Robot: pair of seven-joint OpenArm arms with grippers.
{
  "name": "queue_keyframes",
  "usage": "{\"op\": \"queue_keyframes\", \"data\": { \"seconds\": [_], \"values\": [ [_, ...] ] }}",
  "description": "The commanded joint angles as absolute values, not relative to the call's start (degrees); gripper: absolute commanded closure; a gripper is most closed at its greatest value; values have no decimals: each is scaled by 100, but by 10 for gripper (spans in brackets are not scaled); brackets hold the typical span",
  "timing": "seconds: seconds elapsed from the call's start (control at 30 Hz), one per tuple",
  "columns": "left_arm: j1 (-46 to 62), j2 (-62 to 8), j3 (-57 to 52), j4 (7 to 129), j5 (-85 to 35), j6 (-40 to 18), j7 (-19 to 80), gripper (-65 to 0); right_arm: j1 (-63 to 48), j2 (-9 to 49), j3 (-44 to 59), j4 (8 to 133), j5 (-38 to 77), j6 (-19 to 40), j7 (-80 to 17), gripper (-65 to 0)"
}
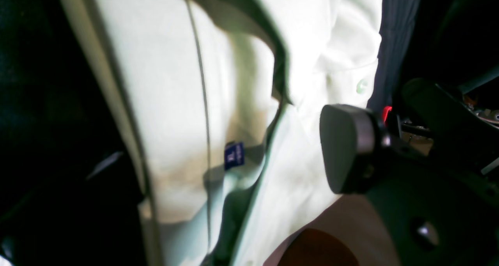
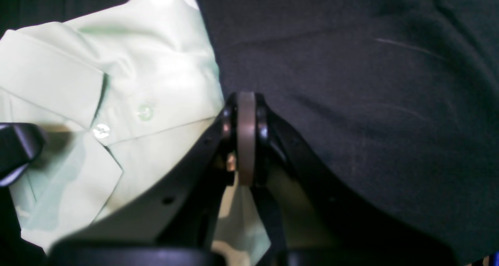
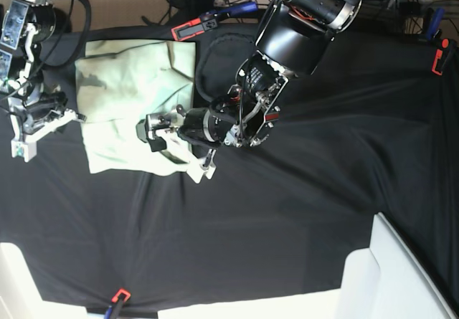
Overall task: Fold the T-shirt properly
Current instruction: 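Drag the folded shirt with the left gripper toward the table's middle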
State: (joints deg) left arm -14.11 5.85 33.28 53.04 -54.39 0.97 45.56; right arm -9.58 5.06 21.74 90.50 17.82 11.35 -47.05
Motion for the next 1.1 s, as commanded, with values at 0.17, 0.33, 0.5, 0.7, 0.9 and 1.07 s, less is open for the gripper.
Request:
{"op": "queue_keyframes", "data": {
  "seconds": [0.17,0.33,0.5,0.7,0.9,1.07],
  "values": [
    [-1393,716,3363,5279,-4804,154,4646,-160,-901,567,2185,9138,1815,1156,-4593,-3],
    [-1411,673,3363,5288,-4760,154,4664,0,-901,567,2202,9138,1815,1156,-4593,-3],
    [-1420,303,3354,5640,-4769,163,4734,0,-901,567,2211,9138,1815,1156,-4593,-3],
    [-1604,-295,3345,6378,-4752,163,5420,0,-901,567,2211,9138,1815,1156,-4593,-3],
    [-2220,-673,3363,6396,-4505,163,6114,0,-901,567,2202,9138,1815,1156,-4593,-3],
    [-2677,-576,3442,6369,-3327,163,6659,0,-901,567,2185,9138,1815,1156,-4593,-3]
  ]
}}
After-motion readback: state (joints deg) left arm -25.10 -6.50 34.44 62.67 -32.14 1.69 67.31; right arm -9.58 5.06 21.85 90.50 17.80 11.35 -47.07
